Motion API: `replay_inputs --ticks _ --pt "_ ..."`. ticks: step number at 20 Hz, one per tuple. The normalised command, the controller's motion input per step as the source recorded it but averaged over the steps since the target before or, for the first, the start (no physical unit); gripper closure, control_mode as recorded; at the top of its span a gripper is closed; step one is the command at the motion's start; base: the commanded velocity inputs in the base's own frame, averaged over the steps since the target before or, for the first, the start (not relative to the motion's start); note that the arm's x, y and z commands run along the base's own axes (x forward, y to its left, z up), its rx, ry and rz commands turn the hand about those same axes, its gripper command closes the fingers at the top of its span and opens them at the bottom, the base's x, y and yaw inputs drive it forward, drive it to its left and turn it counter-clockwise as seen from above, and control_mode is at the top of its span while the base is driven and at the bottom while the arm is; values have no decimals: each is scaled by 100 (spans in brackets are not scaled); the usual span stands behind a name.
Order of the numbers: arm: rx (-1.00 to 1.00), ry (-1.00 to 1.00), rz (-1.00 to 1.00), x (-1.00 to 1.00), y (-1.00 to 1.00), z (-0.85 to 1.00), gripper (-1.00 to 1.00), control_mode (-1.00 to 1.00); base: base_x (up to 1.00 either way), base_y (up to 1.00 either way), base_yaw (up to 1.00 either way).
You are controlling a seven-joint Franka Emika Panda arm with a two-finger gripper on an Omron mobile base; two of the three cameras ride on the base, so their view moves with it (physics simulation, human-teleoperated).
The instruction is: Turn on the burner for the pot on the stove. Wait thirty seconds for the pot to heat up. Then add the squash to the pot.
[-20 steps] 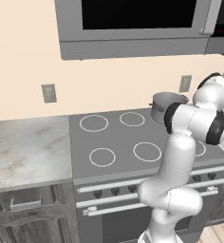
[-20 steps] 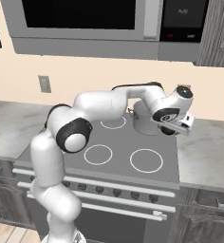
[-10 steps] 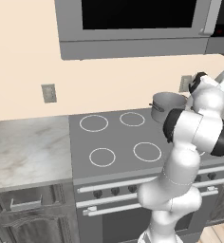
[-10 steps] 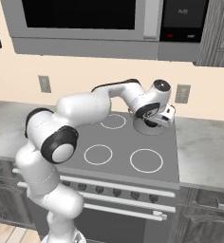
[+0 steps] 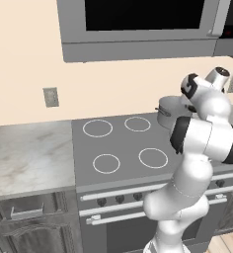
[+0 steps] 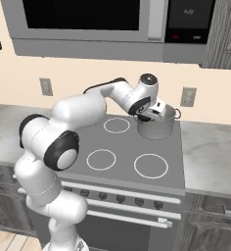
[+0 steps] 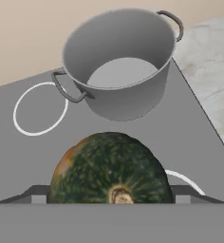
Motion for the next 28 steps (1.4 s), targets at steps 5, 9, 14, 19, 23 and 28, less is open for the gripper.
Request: replay_inputs --ticks 5,9,14,19,23,28 --pt "0 1 0 16 0 27 100 -100 0 0 0" --pt "0 6 0 44 0 4 100 -100 0 0 0" --pt "0 9 0 65 0 -5 100 -100 0 0 0" --pt "0 7 0 49 0 -6 100 -100 0 0 0" --pt "0 8 0 44 -1 -1 100 -100 0 0 0" --pt "0 5 0 36 -8 -17 100 -100 0 0 0"
